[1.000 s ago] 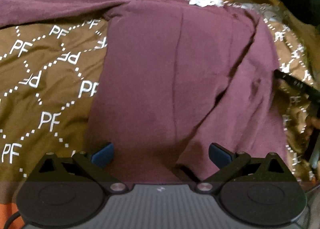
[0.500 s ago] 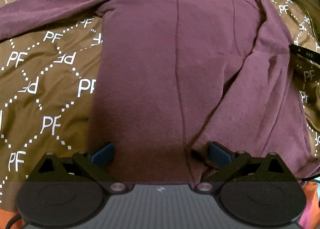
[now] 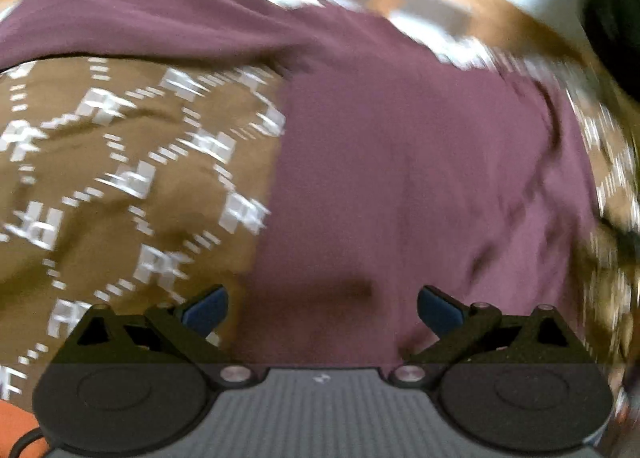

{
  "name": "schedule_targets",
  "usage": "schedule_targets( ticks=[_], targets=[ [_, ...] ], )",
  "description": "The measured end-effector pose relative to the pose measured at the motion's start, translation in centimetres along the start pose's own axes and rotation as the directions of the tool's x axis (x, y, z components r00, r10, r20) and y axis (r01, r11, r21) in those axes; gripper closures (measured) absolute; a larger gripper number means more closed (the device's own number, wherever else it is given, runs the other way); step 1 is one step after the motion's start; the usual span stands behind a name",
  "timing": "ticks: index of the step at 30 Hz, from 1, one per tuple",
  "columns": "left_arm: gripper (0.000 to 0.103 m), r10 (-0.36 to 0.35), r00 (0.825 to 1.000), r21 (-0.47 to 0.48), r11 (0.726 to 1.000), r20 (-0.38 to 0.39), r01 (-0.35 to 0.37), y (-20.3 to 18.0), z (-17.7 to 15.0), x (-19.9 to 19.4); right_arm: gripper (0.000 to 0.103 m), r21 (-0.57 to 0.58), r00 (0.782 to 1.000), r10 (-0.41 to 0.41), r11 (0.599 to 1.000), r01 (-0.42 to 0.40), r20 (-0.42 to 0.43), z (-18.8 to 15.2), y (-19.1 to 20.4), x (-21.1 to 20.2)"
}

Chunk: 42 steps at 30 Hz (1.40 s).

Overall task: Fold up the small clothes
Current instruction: 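Grasp the other sleeve cuff with the left tool and lift it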

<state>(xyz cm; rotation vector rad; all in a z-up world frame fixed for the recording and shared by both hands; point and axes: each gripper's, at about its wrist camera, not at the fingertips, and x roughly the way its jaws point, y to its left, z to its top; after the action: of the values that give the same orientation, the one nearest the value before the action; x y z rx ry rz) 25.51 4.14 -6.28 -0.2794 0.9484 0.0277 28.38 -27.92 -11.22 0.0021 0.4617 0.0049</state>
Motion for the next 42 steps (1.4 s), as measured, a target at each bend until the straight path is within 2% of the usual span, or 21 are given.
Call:
schedule_targets(
  ticks=[4,7,10,12,15,18,20,21,23,24,25,27,28,29,31,33,36,38,39,40,42],
  targets=[
    [0.001,0.087,0.986,-0.236,0.970,0.140,-0.052,5.5,2.8,-2.7,0.004,-0.050,0.998,0.055,0.997,-0.054,0.029,0.0,1.7,-2.0],
    [0.001,0.206,0.949,-0.397,0.912,0.237,-0.099,10.0,4.0,-5.8,0.002,-0.050,0.994,0.100,0.994,-0.098,0.039,-0.1,3.0,-3.6],
    [0.001,0.283,0.908,-0.516,0.852,0.309,-0.090,13.7,4.5,-8.3,0.001,-0.006,0.990,0.138,0.990,-0.138,0.042,-0.2,4.2,-5.4],
    [0.001,0.307,0.891,-0.562,0.824,0.334,-0.073,15.7,5.4,-9.2,0.001,0.025,0.985,0.170,0.985,-0.171,0.038,-0.4,5.0,-6.5],
    [0.001,0.320,0.880,-0.590,0.805,0.352,-0.057,18.4,7.4,-9.5,0.001,0.010,0.975,0.219,0.976,-0.219,0.043,-0.7,6.3,-7.7],
    [0.002,0.385,0.860,-0.653,0.753,0.336,-0.082,20.9,8.5,-8.5,0.001,-0.067,0.971,0.234,0.971,-0.231,0.054,-1.0,7.5,-8.1],
    [0.008,0.404,0.862,-0.708,0.702,0.305,-0.079,22.6,8.5,-7.6,0.001,-0.086,0.972,0.232,0.970,-0.227,0.050,-1.2,7.8,-7.9],
    [0.009,0.394,0.871,-0.737,0.673,0.293,-0.056,23.7,8.4,-7.0,0.001,-0.080,0.971,0.233,0.970,-0.230,0.042,-1.2,7.8,-7.7],
    [0.010,0.380,0.877,-0.772,0.635,0.295,-0.016,24.8,8.0,-6.3,0.001,-0.052,0.972,0.234,0.971,-0.233,0.024,-1.3,7.6,-7.0],
    [0.011,0.380,0.873,-0.776,0.631,0.305,-0.003,24.9,7.9,-6.2,0.001,-0.032,0.972,0.234,0.972,-0.233,0.013,-1.3,7.4,-6.6],
    [0.012,0.383,0.867,-0.773,0.635,0.319,0.004,24.8,8.0,-6.2,0.001,-0.010,0.973,0.232,0.973,-0.232,0.000,-1.3,7.3,-6.2],
    [0.026,0.398,0.854,-0.767,0.641,0.334,0.001,24.6,8.4,-5.8,0.001,0.028,0.973,0.228,0.974,-0.227,-0.023,-1.6,6.9,-5.3],
    [0.039,0.406,0.850,-0.768,0.640,0.337,-0.001,24.6,8.7,-5.5,0.001,0.050,0.973,0.226,0.973,-0.224,-0.038,-1.7,6.7,-4.9],
    [0.063,0.410,0.844,-0.769,0.640,0.345,0.003,24.6,8.9,-5.2,0.001,0.068,0.973,0.225,0.973,-0.222,-0.048,-1.8,6.6,-4.6],
    [0.088,0.413,0.835,-0.770,0.638,0.362,0.018,24.6,8.7,-5.0,0.001,0.095,0.973,0.222,0.972,-0.215,-0.067,-2.0,6.3,-4.0],
    [0.098,0.439,0.808,-0.771,0.636,0.392,0.028,23.7,8.2,-5.6,0.001,0.102,0.974,0.214,0.973,-0.206,-0.073,-2.2,6.2,-3.8],
    [0.100,0.477,0.748,-0.731,0.683,0.460,0.014,22.0,8.1,-7.0,0.001,0.098,0.975,0.210,0.974,-0.203,-0.067,-2.2,6.2,-3.9],
    [0.100,0.482,0.679,-0.655,0.756,0.554,-0.002,19.9,8.2,-8.3,0.001,0.095,0.976,0.211,0.974,-0.205,-0.061,-2.1,6.2,-4.0],
    [0.100,0.463,0.648,-0.608,0.794,0.604,-0.001,18.8,8.1,-9.0,0.001,0.093,0.975,0.213,0.974,-0.207,-0.060,-2.0,6.2,-4.0],
    [0.100,0.427,0.608,-0.536,0.844,0.670,-0.001,17.2,7.8,-9.9,0.001,0.091,0.975,0.216,0.973,-0.210,-0.057,-2.0,6.3,-4.1],
    [0.100,0.344,0.561,-0.413,0.911,0.753,-0.003,14.4,7.6,-10.8,0.001,0.084,0.973,0.223,0.972,-0.218,-0.051,-1.9,6.5,-4.3]
  ],
)
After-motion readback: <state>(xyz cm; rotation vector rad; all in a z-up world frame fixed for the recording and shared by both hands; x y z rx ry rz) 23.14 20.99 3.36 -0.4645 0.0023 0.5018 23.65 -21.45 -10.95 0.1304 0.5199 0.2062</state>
